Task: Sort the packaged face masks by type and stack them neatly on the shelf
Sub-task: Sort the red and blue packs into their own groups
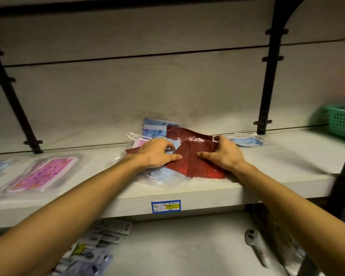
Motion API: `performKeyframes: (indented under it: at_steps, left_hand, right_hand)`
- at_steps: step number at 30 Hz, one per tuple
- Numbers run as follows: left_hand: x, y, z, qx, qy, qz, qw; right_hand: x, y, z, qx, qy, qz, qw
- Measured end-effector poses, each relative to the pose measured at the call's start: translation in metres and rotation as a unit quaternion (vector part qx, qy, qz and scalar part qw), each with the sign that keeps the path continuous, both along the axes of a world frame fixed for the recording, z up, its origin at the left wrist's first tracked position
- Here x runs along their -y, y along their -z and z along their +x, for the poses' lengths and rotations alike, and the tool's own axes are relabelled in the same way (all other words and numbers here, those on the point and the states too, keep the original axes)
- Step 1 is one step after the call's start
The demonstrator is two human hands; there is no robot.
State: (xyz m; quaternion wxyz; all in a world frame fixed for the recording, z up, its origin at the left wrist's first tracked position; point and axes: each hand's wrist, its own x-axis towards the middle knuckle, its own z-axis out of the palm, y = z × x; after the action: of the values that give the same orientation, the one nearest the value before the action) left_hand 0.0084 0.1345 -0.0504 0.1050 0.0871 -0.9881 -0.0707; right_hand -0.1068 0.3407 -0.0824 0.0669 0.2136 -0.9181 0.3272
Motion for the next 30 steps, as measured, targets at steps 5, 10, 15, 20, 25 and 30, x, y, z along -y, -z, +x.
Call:
performKeyframes:
  at_steps: [5,10,15,20,25,30]
  left_hand:
    - [0.001,0.001,-0.003,-0.059,-0.049,0.128,0.989]
    - [0.008,-0.011,0.007,-0.131,-0.088,0.222,0.962]
    - [0.017,-0.034,0.039,-0.204,-0.108,0.362,0.903]
    - [0.028,-0.048,0.094,-0.251,-0.108,0.450,0.850]
    - [0.058,-0.049,0.173,-0.204,-0.133,0.431,0.869]
    - [0.107,-0.051,0.275,-0.217,-0.162,0.394,0.878]
  right_hand:
    - [-0.002,0.002,0.000,-0.004,0.013,-0.017,1.000]
    - [-0.004,-0.001,0.006,-0.024,-0.045,-0.083,0.995]
    - [-0.001,-0.015,0.025,0.157,-0.175,-0.409,0.882]
    - [0.027,-0.051,0.047,0.122,-0.151,-0.424,0.884]
    - [0.072,-0.057,0.108,0.149,-0.216,-0.437,0.860]
    - [0.133,-0.053,0.201,0.102,-0.235,-0.467,0.846]
